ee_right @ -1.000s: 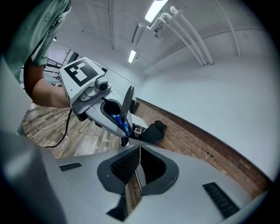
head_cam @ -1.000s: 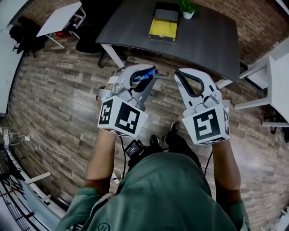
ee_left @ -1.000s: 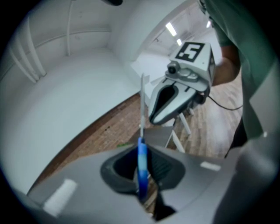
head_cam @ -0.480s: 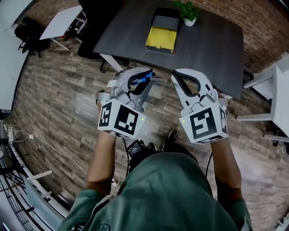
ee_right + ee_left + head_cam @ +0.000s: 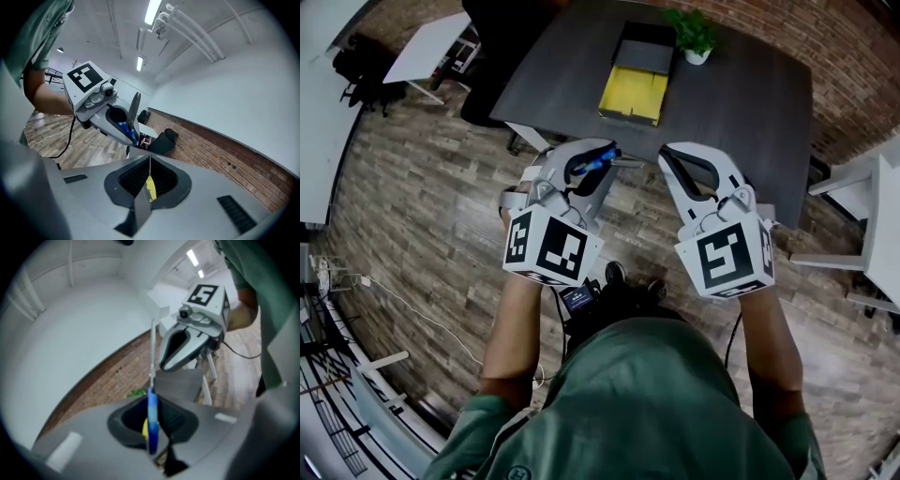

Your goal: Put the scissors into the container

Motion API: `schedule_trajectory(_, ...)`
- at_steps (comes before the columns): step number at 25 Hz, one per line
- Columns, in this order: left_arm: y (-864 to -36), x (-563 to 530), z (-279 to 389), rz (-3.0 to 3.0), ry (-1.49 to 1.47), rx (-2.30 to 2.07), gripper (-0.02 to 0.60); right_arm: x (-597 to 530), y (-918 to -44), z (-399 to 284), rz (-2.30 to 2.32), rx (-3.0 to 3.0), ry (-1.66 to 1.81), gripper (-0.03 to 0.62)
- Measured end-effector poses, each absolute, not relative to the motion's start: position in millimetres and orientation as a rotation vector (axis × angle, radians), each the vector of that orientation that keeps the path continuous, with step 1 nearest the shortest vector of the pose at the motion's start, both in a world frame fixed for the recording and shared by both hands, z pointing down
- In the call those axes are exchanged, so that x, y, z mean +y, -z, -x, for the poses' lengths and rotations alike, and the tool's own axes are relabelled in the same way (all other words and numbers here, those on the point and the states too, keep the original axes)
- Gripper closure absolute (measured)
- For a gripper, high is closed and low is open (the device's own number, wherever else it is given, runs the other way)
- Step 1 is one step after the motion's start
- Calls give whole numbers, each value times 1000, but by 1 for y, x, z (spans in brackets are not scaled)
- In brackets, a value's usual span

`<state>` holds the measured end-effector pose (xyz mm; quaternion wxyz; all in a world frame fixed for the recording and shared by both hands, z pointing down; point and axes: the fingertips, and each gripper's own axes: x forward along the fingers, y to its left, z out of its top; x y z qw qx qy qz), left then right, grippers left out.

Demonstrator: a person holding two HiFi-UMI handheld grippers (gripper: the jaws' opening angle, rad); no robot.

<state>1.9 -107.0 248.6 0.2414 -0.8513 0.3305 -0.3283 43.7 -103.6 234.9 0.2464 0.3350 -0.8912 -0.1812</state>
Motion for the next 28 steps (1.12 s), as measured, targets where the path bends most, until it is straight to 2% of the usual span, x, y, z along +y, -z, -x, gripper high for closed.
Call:
schedule_trajectory(16, -250, -208, 46, 2361, 828, 774, 546, -202, -238, 8, -1018, -2343, 469, 586)
schedule_trajectory(28, -267, -266, 37, 2377, 872, 798, 546, -260, -253, -2, -976, -2356, 444, 586)
